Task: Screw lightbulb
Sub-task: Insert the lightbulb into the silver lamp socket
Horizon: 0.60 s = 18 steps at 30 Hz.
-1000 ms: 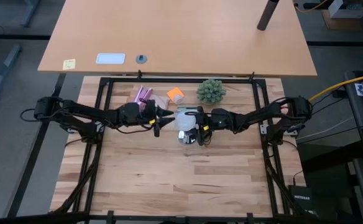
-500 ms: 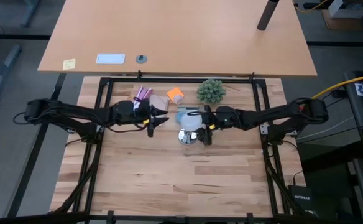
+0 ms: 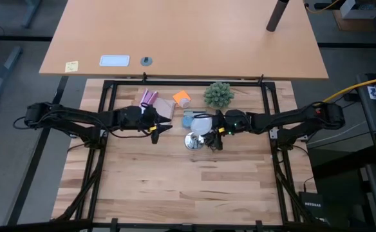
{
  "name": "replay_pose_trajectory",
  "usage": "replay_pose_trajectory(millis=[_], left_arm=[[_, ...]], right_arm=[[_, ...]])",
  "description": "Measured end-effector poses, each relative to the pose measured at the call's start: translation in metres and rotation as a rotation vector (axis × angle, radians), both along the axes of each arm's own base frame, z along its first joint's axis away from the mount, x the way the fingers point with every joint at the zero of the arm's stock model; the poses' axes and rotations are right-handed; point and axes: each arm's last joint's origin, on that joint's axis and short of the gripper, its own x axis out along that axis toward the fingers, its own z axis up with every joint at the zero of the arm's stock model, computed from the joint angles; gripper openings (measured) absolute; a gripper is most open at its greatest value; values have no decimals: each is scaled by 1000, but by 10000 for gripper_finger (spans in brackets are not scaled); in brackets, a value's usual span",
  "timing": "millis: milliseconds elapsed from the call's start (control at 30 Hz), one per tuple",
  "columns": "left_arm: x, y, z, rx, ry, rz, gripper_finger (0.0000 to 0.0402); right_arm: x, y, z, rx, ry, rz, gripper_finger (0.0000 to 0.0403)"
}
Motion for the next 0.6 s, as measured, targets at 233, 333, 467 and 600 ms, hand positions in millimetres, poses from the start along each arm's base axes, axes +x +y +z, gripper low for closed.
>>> replay_pose_trajectory(millis=[233,333,467,600], left_arm=[[-1,0,-2,-1,20,0,150],[-1,0,-2,-1,19,0,150],[0,0,-1,-5,9,2,150],[8,-1,-1,-1,-51,-3,150]], right_arm=[[11,12,-12,-40,-244,-50,162],[7,15,-23,-66,-300,-122,159],[3,19,-41,-71,-389,-167,158],[8,19,-62,-38,-407,-170,160]])
